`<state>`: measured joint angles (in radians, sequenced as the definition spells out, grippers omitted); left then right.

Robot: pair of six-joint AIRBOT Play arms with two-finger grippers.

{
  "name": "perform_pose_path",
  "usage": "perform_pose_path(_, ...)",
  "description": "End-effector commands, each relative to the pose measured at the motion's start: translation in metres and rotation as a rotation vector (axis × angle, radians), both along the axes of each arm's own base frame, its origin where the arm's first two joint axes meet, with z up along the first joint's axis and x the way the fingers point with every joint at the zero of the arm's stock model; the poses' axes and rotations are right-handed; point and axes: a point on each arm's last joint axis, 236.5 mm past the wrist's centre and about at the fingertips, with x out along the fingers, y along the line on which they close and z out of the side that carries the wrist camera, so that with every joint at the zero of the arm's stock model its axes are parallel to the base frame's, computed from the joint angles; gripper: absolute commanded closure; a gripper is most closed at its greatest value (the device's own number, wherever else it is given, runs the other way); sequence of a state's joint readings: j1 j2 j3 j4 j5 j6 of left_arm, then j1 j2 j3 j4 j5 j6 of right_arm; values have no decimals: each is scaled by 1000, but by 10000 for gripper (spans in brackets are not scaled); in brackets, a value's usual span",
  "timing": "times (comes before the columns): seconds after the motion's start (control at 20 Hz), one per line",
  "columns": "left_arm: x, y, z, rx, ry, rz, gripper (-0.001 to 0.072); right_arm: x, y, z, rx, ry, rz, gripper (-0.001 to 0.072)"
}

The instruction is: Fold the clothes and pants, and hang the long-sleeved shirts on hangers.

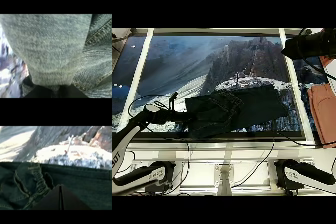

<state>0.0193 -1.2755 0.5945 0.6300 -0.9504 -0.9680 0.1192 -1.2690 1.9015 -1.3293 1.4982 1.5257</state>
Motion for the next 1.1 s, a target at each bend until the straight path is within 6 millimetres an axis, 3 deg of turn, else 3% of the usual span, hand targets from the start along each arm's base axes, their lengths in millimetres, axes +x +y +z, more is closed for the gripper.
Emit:
perform_pose_path(0.0, 16, 9, 19, 65, -66, -68, 664, -6, 0, -20, -10, 68, 10, 694)
perform_pose_path(0.1, 37, 25, 55, 164, -156, -107, 664, -1, -3, -29, -20, 72, -4, 694)
perform_pose_path(0.25, 71, 29, 155, 214, -411, -105, 664, 4, -2, -49, -15, 98, -11, 694)
perform_pose_path(0.35, 74, 27, 209, 211, -531, -70, 664, 9, 1, -73, -13, 123, -16, 694)
perform_pose_path(0.4, 70, 27, 223, 211, -563, -61, 664, 13, 4, -84, -10, 127, -17, 694)
perform_pose_path(0.65, 42, 16, 221, 172, -464, -87, 664, 15, 39, -141, -6, 152, 31, 694)
perform_pose_path(0.85, 21, -18, 249, 91, -543, -159, 665, -5, 70, -190, -25, 214, 96, 694)
perform_pose_path(0.95, 19, -3, 258, 236, -650, -173, 665, -13, 81, -203, -31, 231, 122, 694)
perform_pose_path(1.05, 37, 38, 266, 425, -739, -88, 664, -14, 90, -204, -28, 218, 135, 694)
